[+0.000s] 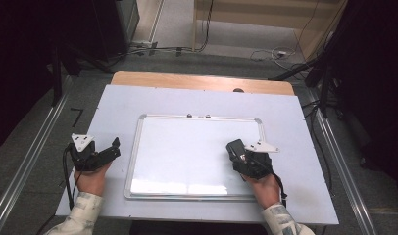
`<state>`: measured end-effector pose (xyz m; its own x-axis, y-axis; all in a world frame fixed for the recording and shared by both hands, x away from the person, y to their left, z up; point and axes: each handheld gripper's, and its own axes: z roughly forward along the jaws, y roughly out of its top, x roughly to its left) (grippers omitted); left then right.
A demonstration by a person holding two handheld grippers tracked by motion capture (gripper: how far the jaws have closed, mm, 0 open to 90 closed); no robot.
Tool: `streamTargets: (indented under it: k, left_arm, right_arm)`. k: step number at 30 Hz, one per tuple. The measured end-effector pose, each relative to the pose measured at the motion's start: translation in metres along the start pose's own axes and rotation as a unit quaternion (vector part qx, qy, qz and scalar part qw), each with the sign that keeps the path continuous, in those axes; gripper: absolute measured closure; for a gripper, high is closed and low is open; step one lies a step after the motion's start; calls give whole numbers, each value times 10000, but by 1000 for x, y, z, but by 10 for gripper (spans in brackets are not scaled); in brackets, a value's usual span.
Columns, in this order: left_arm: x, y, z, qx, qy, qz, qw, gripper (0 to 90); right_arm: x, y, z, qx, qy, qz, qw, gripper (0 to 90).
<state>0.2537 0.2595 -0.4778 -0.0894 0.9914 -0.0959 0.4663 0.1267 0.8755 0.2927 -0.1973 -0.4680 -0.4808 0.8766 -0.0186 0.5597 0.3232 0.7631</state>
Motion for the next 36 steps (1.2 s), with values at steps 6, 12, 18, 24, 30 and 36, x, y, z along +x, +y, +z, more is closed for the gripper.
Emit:
streamTargets:
  k: [6,12,18,24,30,36]
  left_arm:
    - [-1,0,0,3,5,12,10000,101]
    - [-1,0,0,15,9,11,10000,101]
    - [0,0,1,22,11,4,10000,101]
    - [0,0,1,25,13,-8,10000,101]
    - [0,0,1,9,7,-18,10000,101]
    - [0,0,1,11,3,-29,10000,101]
  right_arm:
    - [-2,3,0,-37,-34,68,10000,391]
    - [-5,9,3,-95,-122,140,9998,391]
    - [-13,16,9,-90,-329,316,9989,391]
    - [-22,23,16,-97,-549,455,9974,391]
    - [-30,33,25,-51,-841,625,9945,391]
    - [-40,39,38,76,-1075,921,9899,390]
